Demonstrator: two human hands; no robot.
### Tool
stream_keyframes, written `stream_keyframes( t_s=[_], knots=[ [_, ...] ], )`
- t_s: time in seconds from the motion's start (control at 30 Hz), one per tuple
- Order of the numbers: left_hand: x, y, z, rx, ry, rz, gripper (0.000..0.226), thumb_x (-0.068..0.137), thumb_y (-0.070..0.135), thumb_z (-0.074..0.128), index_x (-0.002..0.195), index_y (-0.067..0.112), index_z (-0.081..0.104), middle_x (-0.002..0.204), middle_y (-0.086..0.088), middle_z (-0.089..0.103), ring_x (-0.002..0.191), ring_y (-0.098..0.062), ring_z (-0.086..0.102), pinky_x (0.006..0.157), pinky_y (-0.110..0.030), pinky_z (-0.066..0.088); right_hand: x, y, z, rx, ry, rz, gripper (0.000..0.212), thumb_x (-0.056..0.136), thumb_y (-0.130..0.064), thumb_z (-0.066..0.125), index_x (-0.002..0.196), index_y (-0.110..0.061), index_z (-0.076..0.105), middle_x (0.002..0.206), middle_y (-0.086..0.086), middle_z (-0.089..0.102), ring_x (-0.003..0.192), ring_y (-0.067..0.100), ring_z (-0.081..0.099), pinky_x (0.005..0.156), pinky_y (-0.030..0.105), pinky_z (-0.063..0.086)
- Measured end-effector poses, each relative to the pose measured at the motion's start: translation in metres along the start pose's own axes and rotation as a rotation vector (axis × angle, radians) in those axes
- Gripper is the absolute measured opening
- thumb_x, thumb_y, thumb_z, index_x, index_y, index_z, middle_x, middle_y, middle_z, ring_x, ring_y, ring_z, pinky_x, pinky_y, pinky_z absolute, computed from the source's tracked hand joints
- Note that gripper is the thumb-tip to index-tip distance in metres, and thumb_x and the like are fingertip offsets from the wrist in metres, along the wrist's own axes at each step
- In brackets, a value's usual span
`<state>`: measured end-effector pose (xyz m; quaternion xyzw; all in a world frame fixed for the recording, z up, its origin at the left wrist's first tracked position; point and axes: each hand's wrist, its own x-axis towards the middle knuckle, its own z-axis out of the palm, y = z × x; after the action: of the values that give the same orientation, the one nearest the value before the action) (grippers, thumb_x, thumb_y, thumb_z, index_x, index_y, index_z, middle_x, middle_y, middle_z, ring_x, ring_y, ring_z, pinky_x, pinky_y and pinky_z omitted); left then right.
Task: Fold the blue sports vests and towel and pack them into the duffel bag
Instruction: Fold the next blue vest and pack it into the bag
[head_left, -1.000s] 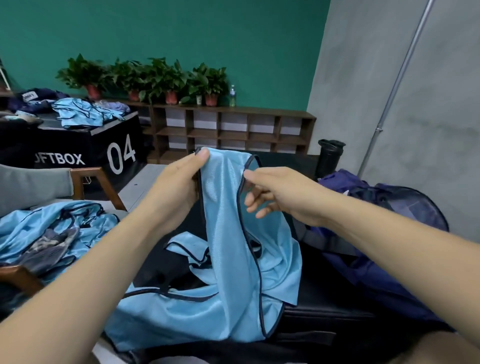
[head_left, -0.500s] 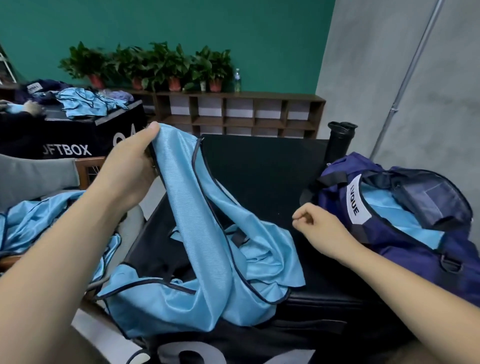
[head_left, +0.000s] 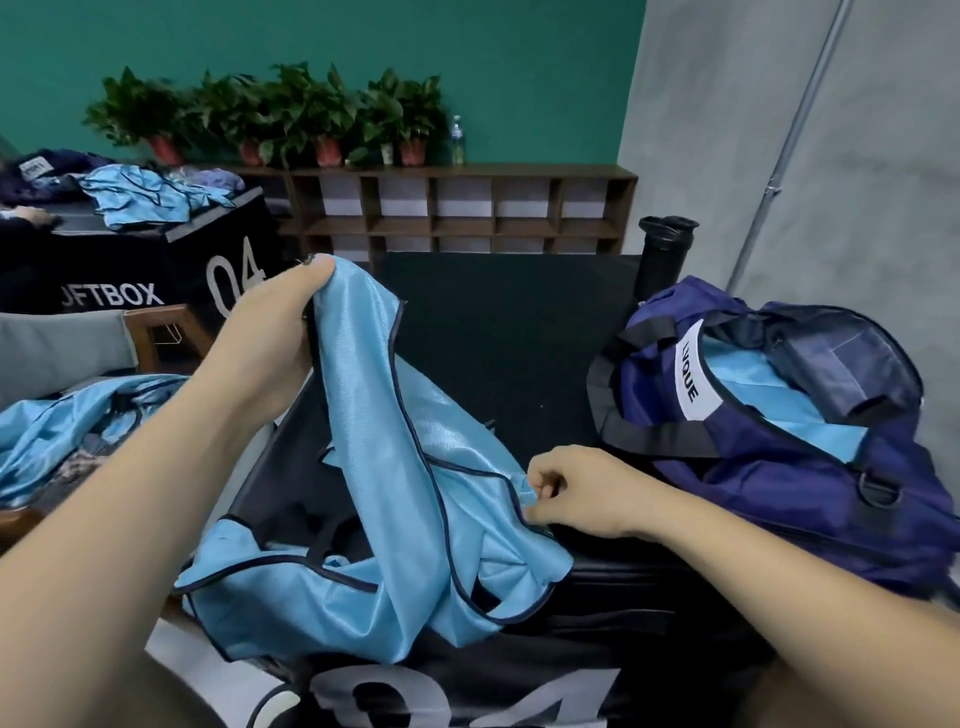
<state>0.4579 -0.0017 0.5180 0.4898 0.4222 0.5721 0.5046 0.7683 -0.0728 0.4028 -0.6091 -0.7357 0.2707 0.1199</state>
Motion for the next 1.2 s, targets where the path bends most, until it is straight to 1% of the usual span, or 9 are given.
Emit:
stream_keyframes(
  t_s=[0.2, 0.27, 0.37, 0.5, 0.6, 0.7, 0.83, 1.03, 1.2],
  knots=[
    [-0.024, -0.019, 0.031, 0.087, -0.129, -0.075, 0.036, 0.107, 0.032, 0.061, 0.124, 0.001, 0.069, 0.122, -0.02, 0.075, 0.118, -0.035, 0.072, 0.1, -0.045, 0.056, -0.01, -0.017, -0.016, 0.157, 0.182, -0.007, 0.021, 0.095, -0.031, 0.075, 0.086, -0.017, 0.063, 0.071, -0.003, 0.075, 0.057, 0.002, 0.06, 0.056, 0.019, 0.041],
    [-0.029, -0.028, 0.036, 0.266, -0.183, -0.029, 0.039, 0.098, 0.039, 0.067, 0.114, 0.003, 0.068, 0.113, -0.022, 0.075, 0.104, -0.036, 0.074, 0.094, -0.051, 0.056, -0.014, -0.021, -0.023, 0.224, 0.221, -0.012, 0.018, 0.097, -0.027, 0.073, 0.087, -0.016, 0.063, 0.069, -0.003, 0.076, 0.056, 0.001, 0.063, 0.055, 0.017, 0.039],
    [-0.035, -0.045, 0.046, 0.644, -0.15, 0.064, 0.028, 0.092, 0.04, 0.071, 0.101, 0.018, 0.056, 0.086, -0.003, 0.065, 0.074, -0.02, 0.059, 0.072, -0.04, 0.049, -0.017, -0.022, -0.029, 0.3, 0.287, -0.021, 0.015, 0.096, -0.025, 0.074, 0.086, -0.018, 0.066, 0.066, -0.003, 0.075, 0.056, 0.001, 0.06, 0.06, 0.021, 0.041],
    [-0.054, -0.049, 0.062, 0.812, -0.334, 0.176, 0.034, 0.094, 0.039, 0.078, 0.115, 0.043, 0.051, 0.101, 0.015, 0.066, 0.085, 0.003, 0.061, 0.074, -0.025, 0.047, -0.018, -0.021, -0.03, 0.384, 0.349, -0.05, 0.012, 0.096, -0.019, 0.072, 0.086, -0.018, 0.066, 0.062, -0.003, 0.071, 0.057, 0.004, 0.061, 0.067, 0.03, 0.046],
    [-0.06, -0.051, 0.067, 0.955, -0.567, 0.185, 0.035, 0.089, 0.05, 0.08, 0.116, 0.051, 0.059, 0.069, 0.006, 0.058, 0.058, -0.01, 0.048, 0.059, -0.032, 0.043, -0.017, -0.019, -0.033, 0.431, 0.406, -0.088, 0.012, 0.097, -0.019, 0.071, 0.087, -0.021, 0.067, 0.06, -0.002, 0.064, 0.056, 0.006, 0.052, 0.065, 0.029, 0.043],
    [-0.06, -0.057, 0.07, 1.035, -0.603, 0.158, 0.032, 0.086, 0.047, 0.081, 0.113, 0.052, 0.064, 0.054, 0.005, 0.046, 0.049, -0.013, 0.042, 0.05, -0.031, 0.04, -0.02, -0.021, -0.036, 0.502, 0.425, -0.142, 0.01, 0.099, -0.019, 0.071, 0.09, -0.021, 0.068, 0.061, 0.001, 0.058, 0.057, 0.006, 0.043, 0.061, 0.018, 0.038],
    [-0.058, -0.066, 0.074, 1.028, -0.561, 0.227, 0.008, 0.088, 0.04, 0.08, 0.092, 0.038, 0.073, 0.06, 0.013, 0.053, 0.054, -0.009, 0.044, 0.058, -0.031, 0.043, -0.025, -0.027, -0.033, 0.568, 0.358, -0.242, 0.006, 0.101, -0.019, 0.072, 0.096, -0.018, 0.07, 0.069, 0.003, 0.065, 0.065, 0.008, 0.048, 0.067, 0.015, 0.04],
    [-0.051, -0.05, 0.065, 0.88, -0.437, 0.347, 0.012, 0.093, 0.022, 0.072, 0.088, 0.033, 0.073, 0.073, 0.005, 0.067, 0.063, -0.012, 0.054, 0.065, -0.034, 0.047, -0.029, -0.033, -0.024, 0.917, 0.096, -0.275, 0.02, 0.111, -0.015, 0.054, 0.125, -0.001, 0.055, 0.09, 0.022, 0.074, 0.08, 0.03, 0.071, 0.076, 0.032, 0.055],
    [-0.048, -0.031, 0.055, 0.561, -0.461, 0.302, 0.011, 0.1, 0.009, 0.069, 0.1, 0.018, 0.075, 0.096, 0.0, 0.076, 0.094, -0.03, 0.07, 0.089, -0.043, 0.055, -0.023, -0.035, -0.008, 0.825, 0.134, -0.175, 0.024, 0.106, -0.03, 0.066, 0.114, -0.008, 0.061, 0.072, 0.01, 0.065, 0.056, 0.023, 0.056, 0.059, 0.035, 0.046]
  ],
)
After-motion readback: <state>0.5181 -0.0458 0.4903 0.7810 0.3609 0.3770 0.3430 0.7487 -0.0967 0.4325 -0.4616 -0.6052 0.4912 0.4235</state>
